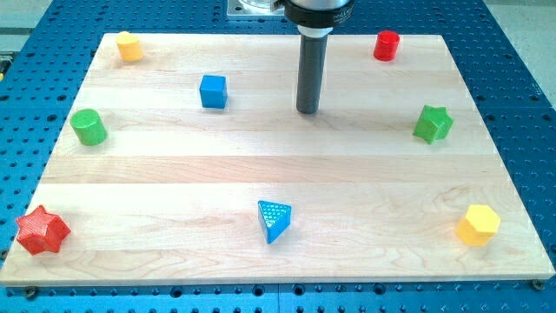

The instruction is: Move the red circle to the top center of the board

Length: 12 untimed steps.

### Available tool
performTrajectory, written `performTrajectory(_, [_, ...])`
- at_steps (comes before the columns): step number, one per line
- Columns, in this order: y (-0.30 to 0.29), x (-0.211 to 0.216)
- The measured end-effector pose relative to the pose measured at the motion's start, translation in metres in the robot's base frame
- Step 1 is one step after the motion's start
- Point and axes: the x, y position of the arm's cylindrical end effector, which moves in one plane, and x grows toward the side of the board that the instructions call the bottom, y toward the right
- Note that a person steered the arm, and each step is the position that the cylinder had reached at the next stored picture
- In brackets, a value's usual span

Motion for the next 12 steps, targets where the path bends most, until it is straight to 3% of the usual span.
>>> performTrajectory(1, [0.003,0.003])
performTrajectory(2, [0.072,-0.003])
performTrajectory(3, [0.146,-0.037])
performTrajectory(5, [0.237,-0.063])
performTrajectory(6, [0.239,-0.103])
performTrajectory(7, [0.224,-0.132])
performTrajectory(9, [0.142,-0.142])
performTrajectory(11, [-0.013,-0.143])
performTrajectory(12, [-0.005,-0.143])
